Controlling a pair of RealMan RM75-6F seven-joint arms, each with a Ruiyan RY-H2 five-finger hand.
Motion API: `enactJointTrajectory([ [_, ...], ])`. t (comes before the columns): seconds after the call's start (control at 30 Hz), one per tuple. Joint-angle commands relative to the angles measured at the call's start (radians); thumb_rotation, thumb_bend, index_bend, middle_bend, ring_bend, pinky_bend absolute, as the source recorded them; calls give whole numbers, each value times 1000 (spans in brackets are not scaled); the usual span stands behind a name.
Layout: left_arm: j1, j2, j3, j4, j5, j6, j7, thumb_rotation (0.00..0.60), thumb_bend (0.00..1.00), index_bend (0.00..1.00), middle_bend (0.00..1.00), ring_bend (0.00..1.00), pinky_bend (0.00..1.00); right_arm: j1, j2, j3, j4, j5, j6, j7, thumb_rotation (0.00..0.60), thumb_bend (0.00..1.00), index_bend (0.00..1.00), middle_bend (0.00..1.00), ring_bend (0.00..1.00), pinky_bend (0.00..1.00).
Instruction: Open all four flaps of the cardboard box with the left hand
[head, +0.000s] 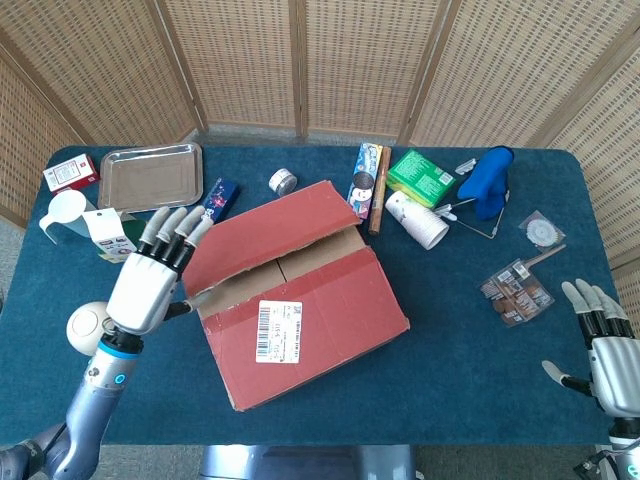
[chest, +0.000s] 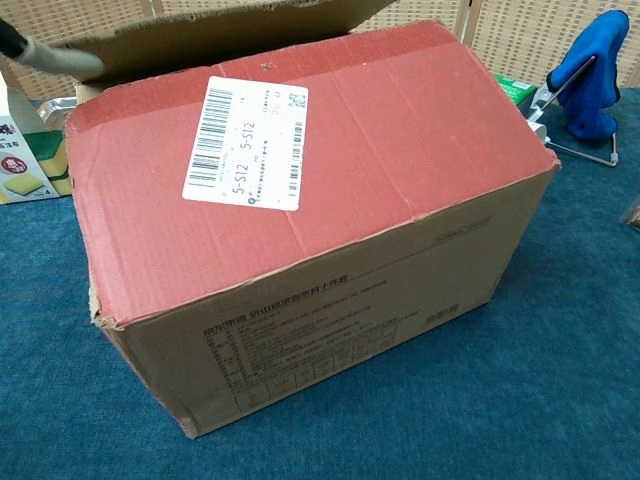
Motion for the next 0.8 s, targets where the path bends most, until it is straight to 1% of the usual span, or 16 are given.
enactJointTrajectory([
  [0.03, -7, 20, -35, -12, -32, 4, 2, 600, 88, 0, 0, 0, 0, 2, 0, -2, 1, -1, -5, 0, 600, 0, 0, 0, 0, 123],
  [0.23, -52, 49, -98, 16, -91, -27, 18, 600, 88, 0, 0, 0, 0, 4, 0, -2, 0, 4, -12, 1, 600, 0, 0, 0, 0, 123],
  [0.4, -75, 71, -137, 38, -119, -32, 27, 600, 88, 0, 0, 0, 0, 5, 1, 0, 0, 11, -17, 3, 600, 0, 0, 0, 0, 123],
  [0.57, -103, 107, -173, 85, -150, -52, 42, 600, 88, 0, 0, 0, 0, 6, 3, -1, -2, 11, -20, 12, 600, 0, 0, 0, 0, 123],
  [0.67, -134, 125, -191, 136, -175, -92, 17, 600, 88, 0, 0, 0, 0, 8, 11, -5, -8, 11, -30, 41, 600, 0, 0, 0, 0, 124],
  [0.77, -171, 123, -202, 202, -193, -130, -9, 600, 88, 0, 0, 0, 0, 10, 18, -6, -7, 11, -37, 57, 600, 0, 0, 0, 0, 123],
  [0.8, -202, 109, -212, 262, -232, -173, -3, 600, 88, 0, 0, 0, 0, 12, 20, -9, -9, 7, -42, 69, 600, 0, 0, 0, 0, 123],
])
